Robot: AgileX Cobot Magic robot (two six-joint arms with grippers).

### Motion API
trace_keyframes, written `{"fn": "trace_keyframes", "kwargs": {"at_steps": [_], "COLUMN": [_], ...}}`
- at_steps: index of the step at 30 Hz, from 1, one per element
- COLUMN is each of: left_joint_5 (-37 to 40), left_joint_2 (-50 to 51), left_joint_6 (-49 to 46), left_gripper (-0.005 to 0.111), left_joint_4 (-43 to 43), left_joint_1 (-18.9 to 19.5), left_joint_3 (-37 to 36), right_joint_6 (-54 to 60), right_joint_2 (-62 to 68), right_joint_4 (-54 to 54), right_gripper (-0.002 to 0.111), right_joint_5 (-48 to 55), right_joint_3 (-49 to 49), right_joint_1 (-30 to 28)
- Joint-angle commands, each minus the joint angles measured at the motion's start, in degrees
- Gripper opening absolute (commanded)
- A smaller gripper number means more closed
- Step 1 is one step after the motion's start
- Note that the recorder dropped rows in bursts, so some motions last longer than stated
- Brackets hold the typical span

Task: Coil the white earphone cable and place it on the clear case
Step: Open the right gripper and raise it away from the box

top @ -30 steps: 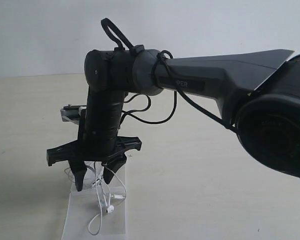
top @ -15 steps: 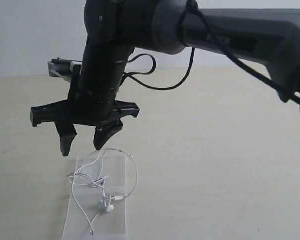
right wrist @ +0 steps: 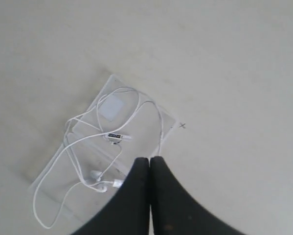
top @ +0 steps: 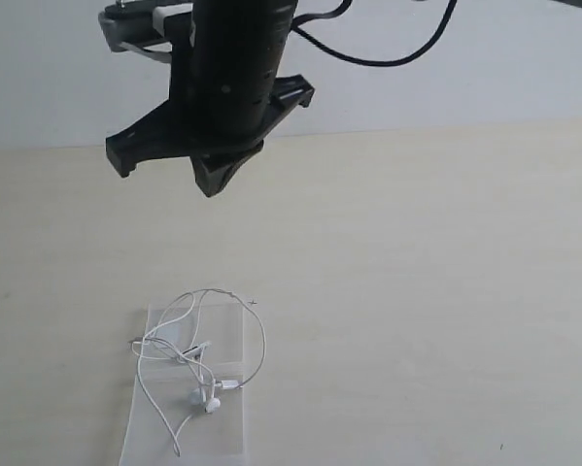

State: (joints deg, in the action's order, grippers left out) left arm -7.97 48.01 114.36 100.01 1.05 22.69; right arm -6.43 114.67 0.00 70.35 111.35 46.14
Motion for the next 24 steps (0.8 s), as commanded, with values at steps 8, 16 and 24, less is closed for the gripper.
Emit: {"fn": "trace_keyframes", "kwargs": {"at_steps": [8,16,24], "left_joint_5": [0.4,0.4,0.4], "left_joint_2": [0.2,0.2,0.2], "left_joint_6": [-0.2,-0.2,-0.2], "left_gripper": [0.0,0.0,0.0], "left_joint_4": [-0.1,-0.1,-0.1], "left_joint_1": [0.0,0.0,0.0], "left_joint_3": [-0.2,-0.2,-0.2], "right_joint_6": [2.4,2.4,3.4], "right_joint_2": [-4.5,-5.0,-6.0], "right_joint_4": [-4.6,-4.8,-4.8], "right_gripper": [0.0,0.0,0.0], "right_joint_5": [-0.8,-1.1,-1.6], "right_joint_3": [0.4,0.4,0.4], "right_joint_1": [-0.2,-0.2,-0.2]}}
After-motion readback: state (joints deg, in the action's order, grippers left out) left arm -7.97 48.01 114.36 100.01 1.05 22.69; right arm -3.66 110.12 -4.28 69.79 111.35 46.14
